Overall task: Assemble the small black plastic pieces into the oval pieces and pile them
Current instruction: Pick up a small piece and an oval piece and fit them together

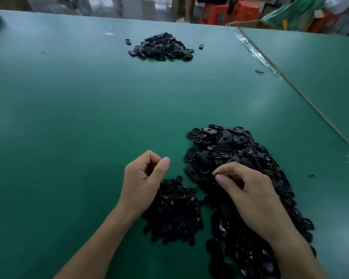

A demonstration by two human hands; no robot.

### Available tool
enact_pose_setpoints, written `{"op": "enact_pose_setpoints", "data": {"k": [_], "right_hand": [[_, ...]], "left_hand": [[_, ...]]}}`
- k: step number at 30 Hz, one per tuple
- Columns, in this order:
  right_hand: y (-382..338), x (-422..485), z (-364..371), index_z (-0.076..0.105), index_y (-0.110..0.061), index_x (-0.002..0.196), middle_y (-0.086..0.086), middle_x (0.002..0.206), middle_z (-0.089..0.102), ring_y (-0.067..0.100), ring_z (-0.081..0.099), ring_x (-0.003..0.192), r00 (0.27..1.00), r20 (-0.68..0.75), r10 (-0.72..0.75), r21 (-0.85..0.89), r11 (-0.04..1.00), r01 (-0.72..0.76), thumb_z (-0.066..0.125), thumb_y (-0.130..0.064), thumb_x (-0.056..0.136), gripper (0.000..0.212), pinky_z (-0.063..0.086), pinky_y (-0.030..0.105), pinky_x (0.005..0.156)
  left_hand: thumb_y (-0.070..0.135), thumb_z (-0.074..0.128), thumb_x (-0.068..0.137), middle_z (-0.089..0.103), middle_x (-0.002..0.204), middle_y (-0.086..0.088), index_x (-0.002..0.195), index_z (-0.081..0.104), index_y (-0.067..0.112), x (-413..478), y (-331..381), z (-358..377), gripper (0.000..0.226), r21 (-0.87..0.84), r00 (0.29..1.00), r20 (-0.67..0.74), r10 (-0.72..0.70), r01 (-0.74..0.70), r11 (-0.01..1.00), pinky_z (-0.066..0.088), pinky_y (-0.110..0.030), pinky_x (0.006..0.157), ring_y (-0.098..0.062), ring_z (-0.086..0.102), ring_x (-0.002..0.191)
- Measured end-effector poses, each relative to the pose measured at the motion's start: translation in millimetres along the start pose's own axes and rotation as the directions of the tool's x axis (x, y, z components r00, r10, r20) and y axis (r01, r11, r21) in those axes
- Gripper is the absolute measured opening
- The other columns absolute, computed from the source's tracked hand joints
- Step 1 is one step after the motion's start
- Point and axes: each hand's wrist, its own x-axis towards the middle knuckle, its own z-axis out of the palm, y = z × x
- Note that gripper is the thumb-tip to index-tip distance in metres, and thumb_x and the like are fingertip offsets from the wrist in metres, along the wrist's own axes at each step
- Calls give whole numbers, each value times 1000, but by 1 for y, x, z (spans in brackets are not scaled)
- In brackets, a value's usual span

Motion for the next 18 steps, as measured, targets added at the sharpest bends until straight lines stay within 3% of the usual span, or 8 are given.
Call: {"op": "enact_pose_setpoints", "data": {"k": [2, 4, 7, 9, 12, 18], "right_hand": [[-3, -1, 5, 73, -42, 96, -31, 93, 63, -6, 60, 88, 999, -33, 0, 39, 999, 2, 68, -30, 93, 13, 43, 4, 73], [-5, -1, 11, 75, -40, 99, -31, 91, 65, -7, 61, 85, 998, -57, 8, 78, 997, -3, 71, -29, 91, 15, 43, 4, 71], [-8, -2, 21, 76, -38, 99, -32, 85, 67, -9, 63, 81, 998, -57, 26, 168, 986, -16, 73, -24, 90, 18, 44, 4, 70], [-10, -2, 26, 73, -41, 102, -29, 86, 68, -4, 65, 82, 999, -17, 44, 255, 966, -38, 73, -21, 91, 24, 47, 8, 72], [-13, -1, 35, 69, -43, 109, -23, 94, 70, 2, 69, 86, 997, 33, 65, 337, 939, -73, 71, -14, 92, 33, 53, 16, 78], [-16, -2, 53, 69, -28, 101, -7, 95, 77, 11, 73, 92, 995, 58, 78, 514, 852, -97, 70, -3, 91, 28, 56, 25, 80]], "left_hand": [[27, 66, 93, 51, 57, -7, 72, 58, 12, 0, 0, -1, 27, 6, 1000, 8, -13, 13, 1000, 41, -35, 47, -22, 47, 48], [21, 69, 93, 56, 57, 1, 75, 63, 16, 0, 1, -3, 19, 4, 999, 44, -11, 11, 1000, 43, -26, 49, -13, 51, 50], [28, 72, 86, 67, 68, -2, 83, 73, 22, -2, 6, -4, 6, -30, 994, 107, 9, -6, 1000, 45, -22, 52, -8, 55, 56], [39, 75, 82, 69, 73, -6, 89, 76, 25, -4, 8, -4, 16, -38, 989, 147, 21, -16, 999, 43, -26, 52, -7, 54, 57], [47, 73, 77, 70, 70, 5, 91, 78, 22, -4, 7, -5, 29, 6, 979, 197, 44, -47, 999, 42, -15, 57, 1, 55, 58], [50, 75, 72, 71, 74, 12, 85, 76, 34, -4, 5, -4, 21, 36, 978, 203, 48, -57, 998, 44, -16, 65, -2, 59, 65]]}}
